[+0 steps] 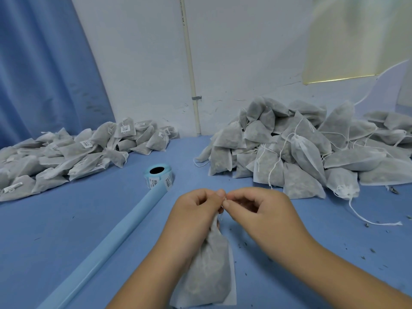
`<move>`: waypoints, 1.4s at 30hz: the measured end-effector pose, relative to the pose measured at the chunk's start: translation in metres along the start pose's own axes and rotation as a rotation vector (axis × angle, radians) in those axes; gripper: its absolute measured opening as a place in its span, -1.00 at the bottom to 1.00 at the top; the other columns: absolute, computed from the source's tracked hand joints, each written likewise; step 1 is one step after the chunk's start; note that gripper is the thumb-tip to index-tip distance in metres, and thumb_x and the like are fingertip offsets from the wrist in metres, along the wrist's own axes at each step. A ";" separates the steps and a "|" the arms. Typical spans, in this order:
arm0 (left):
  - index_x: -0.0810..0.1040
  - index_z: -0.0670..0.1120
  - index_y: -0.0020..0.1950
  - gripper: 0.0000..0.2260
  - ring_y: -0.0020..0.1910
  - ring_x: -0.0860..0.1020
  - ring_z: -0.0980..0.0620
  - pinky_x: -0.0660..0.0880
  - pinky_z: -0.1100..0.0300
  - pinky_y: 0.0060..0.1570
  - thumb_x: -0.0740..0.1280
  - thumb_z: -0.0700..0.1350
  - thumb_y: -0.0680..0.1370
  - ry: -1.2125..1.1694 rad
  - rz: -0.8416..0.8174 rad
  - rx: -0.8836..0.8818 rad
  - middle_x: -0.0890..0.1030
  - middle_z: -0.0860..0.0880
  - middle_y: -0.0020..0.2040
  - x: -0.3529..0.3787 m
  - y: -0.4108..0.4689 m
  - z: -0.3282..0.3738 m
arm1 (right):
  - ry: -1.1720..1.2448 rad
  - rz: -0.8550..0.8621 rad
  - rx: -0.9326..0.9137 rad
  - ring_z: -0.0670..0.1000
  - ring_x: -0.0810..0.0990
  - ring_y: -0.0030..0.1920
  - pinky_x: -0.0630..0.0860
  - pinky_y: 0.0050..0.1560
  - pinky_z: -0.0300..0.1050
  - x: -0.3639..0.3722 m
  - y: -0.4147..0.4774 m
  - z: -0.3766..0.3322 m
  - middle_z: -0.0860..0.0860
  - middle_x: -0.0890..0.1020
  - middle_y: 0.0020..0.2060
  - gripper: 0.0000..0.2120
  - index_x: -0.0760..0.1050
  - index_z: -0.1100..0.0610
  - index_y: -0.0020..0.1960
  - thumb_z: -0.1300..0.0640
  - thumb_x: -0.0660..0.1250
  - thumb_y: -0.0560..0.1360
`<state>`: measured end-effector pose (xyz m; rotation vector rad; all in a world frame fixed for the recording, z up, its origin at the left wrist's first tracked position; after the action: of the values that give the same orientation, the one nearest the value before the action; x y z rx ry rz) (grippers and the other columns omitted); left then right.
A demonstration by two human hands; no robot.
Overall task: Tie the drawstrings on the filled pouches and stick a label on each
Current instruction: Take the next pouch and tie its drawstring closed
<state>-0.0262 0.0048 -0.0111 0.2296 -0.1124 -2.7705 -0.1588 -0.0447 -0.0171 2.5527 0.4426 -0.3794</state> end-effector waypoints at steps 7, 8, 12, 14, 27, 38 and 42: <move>0.59 0.02 -0.40 -0.70 -0.45 0.43 0.06 0.36 0.21 -0.37 0.39 0.02 0.54 0.035 0.002 0.027 0.52 0.02 -0.41 -0.001 0.001 -0.001 | -0.067 0.010 0.038 -0.11 0.59 -0.33 0.48 -0.30 -0.23 -0.005 0.003 0.002 -0.16 0.65 -0.35 -0.77 0.62 -0.14 -0.29 0.14 0.39 0.47; 0.60 0.04 -0.40 -0.71 -0.45 0.43 0.08 0.37 0.20 -0.35 0.39 0.03 0.53 0.046 0.011 0.025 0.53 0.05 -0.41 -0.003 0.002 -0.001 | -0.088 0.013 0.021 -0.13 0.57 -0.33 0.45 -0.33 -0.31 -0.006 0.003 0.002 -0.17 0.64 -0.33 -0.76 0.60 -0.14 -0.29 0.15 0.38 0.47; 0.61 0.08 -0.38 -0.73 -0.41 0.42 0.08 0.36 0.15 -0.26 0.38 0.07 0.52 0.085 0.072 0.016 0.49 0.15 -0.44 -0.011 0.008 -0.003 | 0.087 0.020 0.154 -0.03 0.50 -0.40 0.41 -0.34 -0.26 -0.012 0.011 0.006 -0.03 0.60 -0.44 -0.77 0.58 -0.02 -0.33 0.20 0.35 0.47; 0.59 0.10 -0.39 -0.72 -0.40 0.40 0.09 0.33 0.17 -0.26 0.37 0.07 0.52 0.126 0.101 0.030 0.46 0.17 -0.46 -0.015 0.010 -0.004 | 0.272 -0.033 0.249 -0.02 0.48 -0.39 0.41 -0.31 -0.15 -0.018 0.015 0.007 -0.02 0.57 -0.46 -0.76 0.58 0.03 -0.36 0.22 0.34 0.46; 0.58 0.10 -0.37 -0.73 -0.42 0.35 0.11 0.31 0.18 -0.29 0.38 0.03 0.54 0.165 0.034 0.135 0.42 0.19 -0.50 -0.015 0.013 -0.005 | 1.102 -0.388 0.377 -0.06 0.23 -0.51 0.18 -0.48 -0.20 -0.013 0.015 0.003 -0.03 0.24 -0.50 -0.92 0.49 0.14 -0.39 0.27 0.30 0.26; 0.54 0.04 -0.35 -0.76 -0.50 0.35 0.25 0.27 0.42 -0.43 0.43 0.01 0.50 0.372 0.064 0.269 0.40 0.23 -0.53 -0.021 0.015 -0.008 | 0.746 -0.799 0.474 -0.04 0.23 -0.49 0.23 -0.44 -0.20 -0.040 0.023 0.020 -0.01 0.19 -0.44 -0.77 0.29 0.09 -0.40 0.12 0.35 0.27; 0.53 0.05 -0.36 -0.74 -0.53 0.28 0.23 0.22 0.43 -0.48 0.44 0.05 0.50 0.324 0.008 0.224 0.34 0.19 -0.55 -0.026 0.017 -0.011 | 0.961 -0.621 0.370 -0.06 0.26 -0.51 0.25 -0.48 -0.21 -0.034 0.024 0.018 -0.02 0.21 -0.48 -0.60 0.31 0.12 -0.35 0.14 0.58 0.20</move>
<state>0.0059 -0.0025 -0.0159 0.7272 -0.3384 -2.6688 -0.1843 -0.0816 -0.0095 2.7460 1.6467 0.6764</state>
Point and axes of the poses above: each hand's wrist, its own y-axis towards the middle knuckle, its own x-axis out of the palm, z = x × y, the point moved 1 cm from there along y, towards the middle knuckle
